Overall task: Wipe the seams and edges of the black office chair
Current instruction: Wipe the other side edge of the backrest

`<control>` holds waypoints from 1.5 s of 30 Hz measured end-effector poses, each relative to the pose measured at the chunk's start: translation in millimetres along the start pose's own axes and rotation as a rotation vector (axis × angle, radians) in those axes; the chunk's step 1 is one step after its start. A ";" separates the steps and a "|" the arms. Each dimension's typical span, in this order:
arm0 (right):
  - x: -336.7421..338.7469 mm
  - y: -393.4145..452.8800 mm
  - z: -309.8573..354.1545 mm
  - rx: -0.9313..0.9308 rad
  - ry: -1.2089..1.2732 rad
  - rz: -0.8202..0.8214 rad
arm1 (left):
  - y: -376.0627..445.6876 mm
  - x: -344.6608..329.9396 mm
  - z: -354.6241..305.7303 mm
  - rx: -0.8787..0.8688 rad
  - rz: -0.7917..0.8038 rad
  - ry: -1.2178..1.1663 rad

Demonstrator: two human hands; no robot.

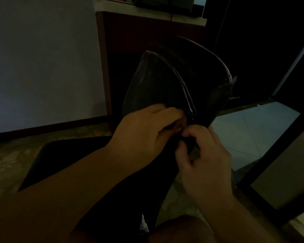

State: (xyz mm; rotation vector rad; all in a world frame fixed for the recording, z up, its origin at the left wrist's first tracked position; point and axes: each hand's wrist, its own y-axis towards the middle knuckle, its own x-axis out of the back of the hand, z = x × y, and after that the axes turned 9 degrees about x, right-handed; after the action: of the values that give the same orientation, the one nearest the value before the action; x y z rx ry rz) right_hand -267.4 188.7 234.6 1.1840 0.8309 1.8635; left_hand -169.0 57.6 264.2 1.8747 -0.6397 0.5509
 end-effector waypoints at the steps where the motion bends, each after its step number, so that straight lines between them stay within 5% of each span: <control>1: -0.3 0.5 0.3 -0.003 -0.012 -0.009 | -6.5 -1.4 4.3 0.051 0.021 -0.017; 13: -0.6 -0.7 -0.4 0.010 0.019 -0.003 | 0.3 -7.1 -8.6 0.110 -0.071 -0.087; 21: 3.3 -8.2 1.0 -0.026 0.094 -0.017 | -64.4 -10.2 5.7 0.524 -0.150 -0.202; 26: -2.2 -32.4 5.0 -0.085 0.134 0.026 | -94.9 -24.1 -14.3 0.610 -0.207 -0.237; 36: -2.4 -65.7 7.7 -0.152 0.022 0.135 | -81.8 -58.6 -21.2 0.435 -0.268 -0.102; 45: -11.3 -75.8 5.6 -0.212 0.033 0.215 | -157.6 -94.3 15.2 0.641 -0.104 0.044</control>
State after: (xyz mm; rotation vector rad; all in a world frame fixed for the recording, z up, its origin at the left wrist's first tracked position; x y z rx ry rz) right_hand -239.8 217.4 168.9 1.1466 0.5237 2.0919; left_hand -135.8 111.5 91.1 2.4660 -0.3493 0.7902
